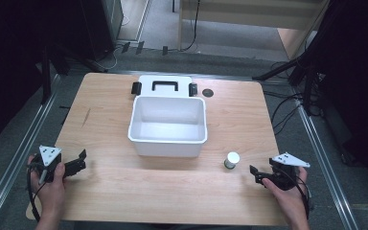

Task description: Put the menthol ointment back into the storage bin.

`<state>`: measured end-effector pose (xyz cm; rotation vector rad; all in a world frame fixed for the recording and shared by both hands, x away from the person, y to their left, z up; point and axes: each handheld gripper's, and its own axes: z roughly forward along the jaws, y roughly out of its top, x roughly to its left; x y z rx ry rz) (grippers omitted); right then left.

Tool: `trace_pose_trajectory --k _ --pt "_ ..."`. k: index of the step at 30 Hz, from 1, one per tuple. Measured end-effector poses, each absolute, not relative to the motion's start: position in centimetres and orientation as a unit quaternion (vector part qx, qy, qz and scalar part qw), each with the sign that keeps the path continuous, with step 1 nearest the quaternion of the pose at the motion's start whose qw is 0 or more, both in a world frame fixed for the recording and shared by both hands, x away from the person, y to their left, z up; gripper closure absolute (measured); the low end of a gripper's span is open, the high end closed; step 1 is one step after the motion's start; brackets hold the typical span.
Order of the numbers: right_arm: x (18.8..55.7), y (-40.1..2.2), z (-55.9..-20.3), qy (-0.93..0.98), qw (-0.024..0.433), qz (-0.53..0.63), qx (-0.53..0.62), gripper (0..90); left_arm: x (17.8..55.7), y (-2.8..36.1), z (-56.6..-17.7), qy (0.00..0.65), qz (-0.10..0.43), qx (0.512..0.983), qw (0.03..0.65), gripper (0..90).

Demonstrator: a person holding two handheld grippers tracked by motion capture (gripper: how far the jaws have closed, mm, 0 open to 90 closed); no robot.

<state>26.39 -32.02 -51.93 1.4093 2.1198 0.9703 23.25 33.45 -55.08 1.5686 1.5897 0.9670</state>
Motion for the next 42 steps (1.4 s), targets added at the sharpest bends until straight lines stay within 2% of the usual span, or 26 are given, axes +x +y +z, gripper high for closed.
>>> trace_pose_trajectory --k 12,18,27,32,42 --pt "26.4 -29.9 -50.1 0.848 0.126 0.190 0.479 13.6 23.2 33.5 -55.1 0.612 0.373 0.606 0.345 0.4" --pt "26.8 -28.4 -49.4 0.877 0.116 0.101 0.455 13.5 23.2 33.5 -55.1 0.612 0.370 0.607 0.346 0.5" --pt "28.2 -26.6 -48.4 0.895 0.096 0.044 0.434 14.0 23.2 33.5 -55.1 0.613 0.369 0.607 0.347 0.4" --pt "28.8 -25.5 -48.4 0.900 0.078 0.030 0.427 15.5 23.2 33.5 -55.1 0.612 0.368 0.608 0.348 0.5" --pt "30.0 -23.7 -47.4 0.903 0.069 0.017 0.425 16.3 23.3 33.5 -55.1 0.613 0.367 0.608 0.347 0.5"
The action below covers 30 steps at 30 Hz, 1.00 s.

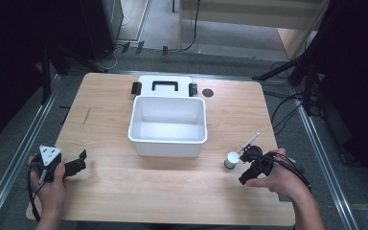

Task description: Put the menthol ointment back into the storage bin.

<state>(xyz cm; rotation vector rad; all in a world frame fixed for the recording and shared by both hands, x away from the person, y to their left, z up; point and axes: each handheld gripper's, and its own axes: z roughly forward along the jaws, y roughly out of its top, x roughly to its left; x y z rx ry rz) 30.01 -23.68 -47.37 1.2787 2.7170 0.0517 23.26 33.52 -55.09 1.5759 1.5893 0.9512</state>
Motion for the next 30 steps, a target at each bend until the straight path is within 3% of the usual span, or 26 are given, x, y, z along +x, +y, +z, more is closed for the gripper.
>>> trace_pose_trajectory --k 8,30 --pt "30.9 -22.4 -46.7 0.906 0.064 0.011 0.419 16.6 23.3 33.6 -55.1 0.614 0.363 0.608 0.350 0.5" --pt "34.0 -20.3 -46.5 0.899 0.045 0.019 0.436 29.0 23.2 33.6 -55.1 0.614 0.362 0.608 0.350 0.5"
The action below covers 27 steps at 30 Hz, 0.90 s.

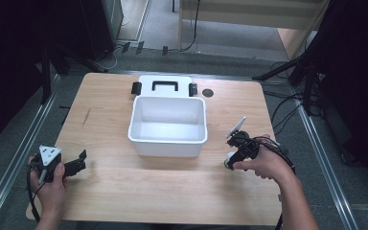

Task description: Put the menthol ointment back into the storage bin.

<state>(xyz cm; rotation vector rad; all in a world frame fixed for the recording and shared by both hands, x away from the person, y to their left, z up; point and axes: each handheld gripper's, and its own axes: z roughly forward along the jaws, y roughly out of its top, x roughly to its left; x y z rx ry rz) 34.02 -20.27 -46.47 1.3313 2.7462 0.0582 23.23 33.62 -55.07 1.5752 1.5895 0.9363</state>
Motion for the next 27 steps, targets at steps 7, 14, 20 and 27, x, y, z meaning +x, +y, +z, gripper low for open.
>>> trace_pose_trajectory --k 7,14,20,27 --pt "34.7 -19.7 -46.8 0.898 0.037 0.024 0.438 36.0 23.2 33.6 -55.1 0.614 0.361 0.608 0.351 0.5" --pt "35.1 -19.2 -47.1 0.893 0.039 0.025 0.447 40.2 23.2 33.6 -55.1 0.614 0.361 0.609 0.351 0.5" --pt "35.3 -19.1 -47.5 0.896 0.045 0.022 0.441 44.1 23.2 33.6 -55.1 0.613 0.360 0.609 0.351 0.5" --pt "35.2 -19.0 -47.6 0.897 0.035 0.018 0.441 51.0 23.2 33.6 -55.1 0.613 0.360 0.610 0.350 0.5"
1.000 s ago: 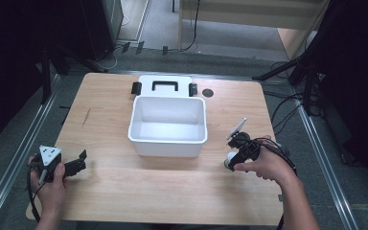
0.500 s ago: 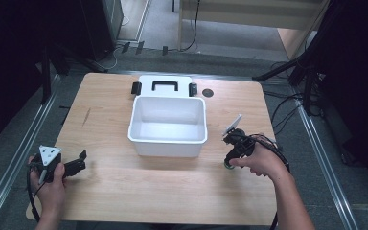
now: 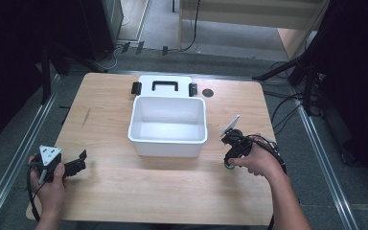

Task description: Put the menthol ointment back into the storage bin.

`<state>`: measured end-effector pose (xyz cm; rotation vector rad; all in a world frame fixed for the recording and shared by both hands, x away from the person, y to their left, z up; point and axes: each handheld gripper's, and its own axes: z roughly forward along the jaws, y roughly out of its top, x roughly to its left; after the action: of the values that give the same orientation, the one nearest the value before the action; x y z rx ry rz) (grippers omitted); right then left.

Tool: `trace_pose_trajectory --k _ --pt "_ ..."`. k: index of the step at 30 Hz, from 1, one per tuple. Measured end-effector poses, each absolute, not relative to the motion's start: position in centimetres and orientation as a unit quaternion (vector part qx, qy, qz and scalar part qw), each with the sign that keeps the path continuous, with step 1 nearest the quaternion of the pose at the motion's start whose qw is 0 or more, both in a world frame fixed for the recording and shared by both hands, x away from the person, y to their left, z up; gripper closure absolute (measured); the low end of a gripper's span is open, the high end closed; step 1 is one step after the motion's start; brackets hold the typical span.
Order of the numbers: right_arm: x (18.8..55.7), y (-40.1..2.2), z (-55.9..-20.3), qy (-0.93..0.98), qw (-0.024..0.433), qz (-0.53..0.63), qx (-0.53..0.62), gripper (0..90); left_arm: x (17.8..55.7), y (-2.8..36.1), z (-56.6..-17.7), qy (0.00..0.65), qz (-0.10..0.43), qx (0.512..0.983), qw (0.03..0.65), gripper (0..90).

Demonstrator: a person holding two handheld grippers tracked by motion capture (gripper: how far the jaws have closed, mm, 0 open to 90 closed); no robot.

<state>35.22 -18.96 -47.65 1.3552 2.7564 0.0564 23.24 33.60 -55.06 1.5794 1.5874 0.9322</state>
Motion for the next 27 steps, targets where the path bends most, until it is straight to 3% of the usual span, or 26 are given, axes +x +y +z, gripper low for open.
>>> trace_pose_trajectory --k 27 --pt "36.8 -19.3 -43.5 0.908 0.044 0.025 0.416 51.5 23.2 33.6 -55.1 0.613 0.361 0.609 0.351 0.5"
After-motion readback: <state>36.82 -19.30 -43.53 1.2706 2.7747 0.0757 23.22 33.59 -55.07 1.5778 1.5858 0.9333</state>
